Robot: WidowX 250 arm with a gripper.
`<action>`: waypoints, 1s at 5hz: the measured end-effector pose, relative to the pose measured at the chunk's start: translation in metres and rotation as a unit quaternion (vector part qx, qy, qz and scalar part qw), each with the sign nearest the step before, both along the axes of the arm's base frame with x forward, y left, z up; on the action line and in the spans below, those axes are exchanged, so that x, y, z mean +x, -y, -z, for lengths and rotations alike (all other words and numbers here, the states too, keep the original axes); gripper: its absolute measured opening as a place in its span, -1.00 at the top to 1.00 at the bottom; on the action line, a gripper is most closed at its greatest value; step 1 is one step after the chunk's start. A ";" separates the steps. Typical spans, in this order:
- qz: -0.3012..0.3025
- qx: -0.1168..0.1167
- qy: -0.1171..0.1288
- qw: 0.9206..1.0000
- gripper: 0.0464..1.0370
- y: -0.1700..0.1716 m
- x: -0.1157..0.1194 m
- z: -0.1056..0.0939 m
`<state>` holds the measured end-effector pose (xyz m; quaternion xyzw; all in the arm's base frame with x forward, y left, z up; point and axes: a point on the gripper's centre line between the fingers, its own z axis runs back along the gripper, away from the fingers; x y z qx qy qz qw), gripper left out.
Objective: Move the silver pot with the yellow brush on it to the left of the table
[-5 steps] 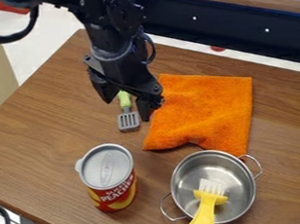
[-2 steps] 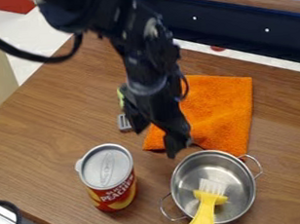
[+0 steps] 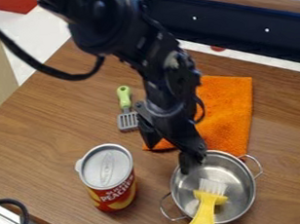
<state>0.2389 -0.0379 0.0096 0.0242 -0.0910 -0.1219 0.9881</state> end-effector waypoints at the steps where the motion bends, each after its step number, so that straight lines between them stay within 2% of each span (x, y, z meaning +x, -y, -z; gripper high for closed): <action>1: -0.038 -0.006 -0.004 0.999 -0.92 0.002 0.001 0.007; 2: -0.041 -0.004 -0.005 0.999 -0.92 0.006 0.004 0.011; 3: -0.045 0.009 0.003 0.999 -0.92 0.004 0.007 0.018; 4: -0.046 0.017 -0.002 0.999 -0.87 0.005 0.005 0.025; 5: -0.048 0.011 -0.002 0.999 -0.33 0.006 0.006 0.025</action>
